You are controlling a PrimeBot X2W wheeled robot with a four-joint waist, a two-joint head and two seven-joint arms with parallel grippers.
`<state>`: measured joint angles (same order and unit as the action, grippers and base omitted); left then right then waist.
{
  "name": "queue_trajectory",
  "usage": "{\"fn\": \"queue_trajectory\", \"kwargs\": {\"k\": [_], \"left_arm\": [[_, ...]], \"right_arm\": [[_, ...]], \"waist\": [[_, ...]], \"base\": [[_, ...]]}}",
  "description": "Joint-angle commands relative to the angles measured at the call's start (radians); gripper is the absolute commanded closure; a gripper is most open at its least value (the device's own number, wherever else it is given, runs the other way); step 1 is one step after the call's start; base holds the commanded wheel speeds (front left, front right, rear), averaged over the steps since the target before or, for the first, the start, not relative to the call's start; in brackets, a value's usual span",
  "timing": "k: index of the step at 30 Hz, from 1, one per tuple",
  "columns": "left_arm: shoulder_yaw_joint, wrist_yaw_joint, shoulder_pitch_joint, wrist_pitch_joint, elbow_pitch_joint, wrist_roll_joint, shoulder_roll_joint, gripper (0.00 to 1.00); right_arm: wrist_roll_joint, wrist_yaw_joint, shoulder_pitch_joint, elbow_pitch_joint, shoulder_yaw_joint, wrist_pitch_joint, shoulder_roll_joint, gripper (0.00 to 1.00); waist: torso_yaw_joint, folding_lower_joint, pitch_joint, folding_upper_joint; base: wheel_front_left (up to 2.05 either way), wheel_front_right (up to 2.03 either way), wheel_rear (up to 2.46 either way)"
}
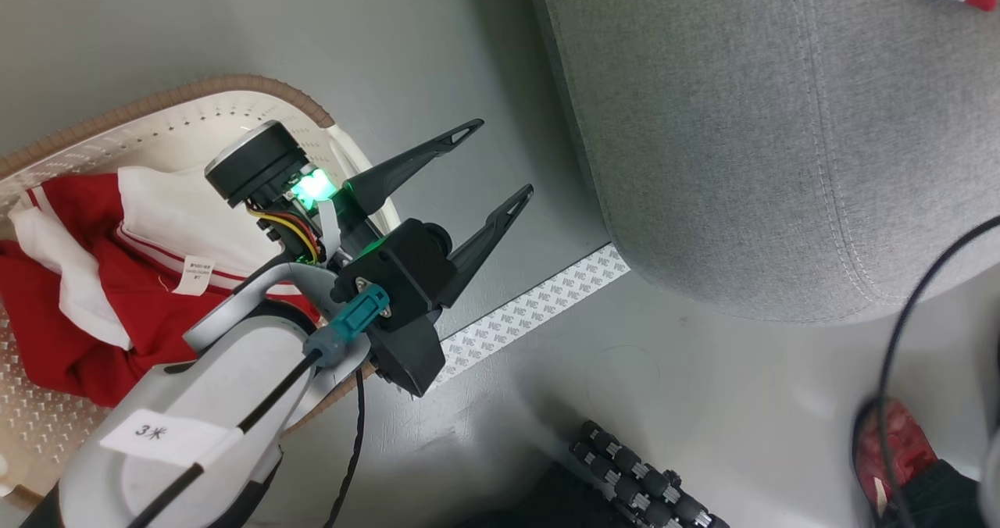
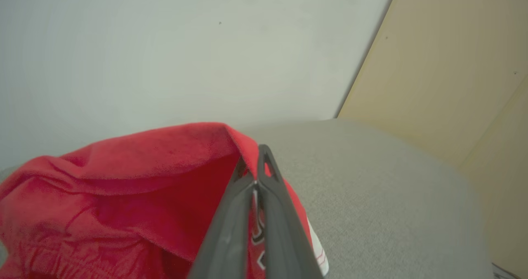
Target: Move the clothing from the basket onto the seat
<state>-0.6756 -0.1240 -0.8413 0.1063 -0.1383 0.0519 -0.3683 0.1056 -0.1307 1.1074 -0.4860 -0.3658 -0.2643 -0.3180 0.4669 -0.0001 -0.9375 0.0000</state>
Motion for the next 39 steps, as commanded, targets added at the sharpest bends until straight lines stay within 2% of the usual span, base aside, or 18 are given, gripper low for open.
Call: {"fn": "queue_trajectory", "kwargs": {"k": [1,2,3,4,10,18,23,27,31,39], "left_arm": [[0.003,0.007,0.016,0.002,-0.005,0.006,-0.006,0.00],[0.005,0.010,0.020,0.003,-0.007,0.009,-0.006,0.00],[0.005,0.011,0.023,0.003,-0.007,0.009,-0.007,0.00],[0.005,0.015,0.025,0.004,-0.009,0.011,-0.008,0.00],[0.002,0.030,0.034,-0.012,-0.010,0.016,-0.004,0.00],[-0.002,0.066,0.078,-0.080,0.025,0.039,0.021,0.00],[0.002,0.093,0.117,-0.138,0.054,0.065,0.043,0.00],[0.011,0.113,0.147,-0.179,0.075,0.082,0.056,0.00],[0.027,0.140,0.190,-0.238,0.106,0.113,0.070,0.00],[0.074,0.201,0.284,-0.329,0.155,0.167,0.085,0.00]], "right_arm": [[-0.014,0.000,-0.015,-0.047,0.002,-0.002,0.026,0.66],[-0.023,0.000,-0.010,-0.062,0.005,-0.002,0.029,0.53],[-0.032,0.000,-0.008,-0.069,0.005,-0.002,0.033,0.44],[-0.039,0.000,-0.013,-0.073,0.002,-0.002,0.040,0.00],[-0.068,0.000,-0.075,-0.019,-0.013,-0.002,0.082,0.00],[-0.089,0.000,-0.263,0.212,0.033,-0.002,0.155,0.00],[-0.102,0.000,-0.388,0.317,0.133,-0.002,0.184,0.00],[-0.086,0.000,-0.449,0.321,0.207,-0.002,0.182,0.00],[-0.073,0.000,-0.502,0.310,0.314,-0.002,0.159,0.00],[-0.024,0.000,-0.584,0.366,0.503,-0.002,0.111,0.00]], "waist": [[0.003,0.0001,0.005,0.0000],[0.004,0.0001,0.007,0.0000],[0.005,0.0001,0.009,0.0000],[0.004,0.0001,0.012,0.0000],[-0.011,0.0001,0.043,0.0000],[-0.043,0.0001,0.138,0.0000],[-0.070,0.0001,0.219,0.0000],[-0.091,0.0001,0.268,0.0000],[-0.128,0.0001,0.337,0.0000],[-0.217,0.0001,0.481,0.0000]], "base": [[0.00,0.00,0.00],[0.00,0.00,0.00],[0.00,0.00,0.00],[0.00,0.00,0.00],[0.00,0.00,0.00],[0.00,0.00,0.00],[0.00,0.00,0.00],[0.00,0.00,0.00],[0.00,0.00,0.00],[0.00,0.00,0.00]]}}
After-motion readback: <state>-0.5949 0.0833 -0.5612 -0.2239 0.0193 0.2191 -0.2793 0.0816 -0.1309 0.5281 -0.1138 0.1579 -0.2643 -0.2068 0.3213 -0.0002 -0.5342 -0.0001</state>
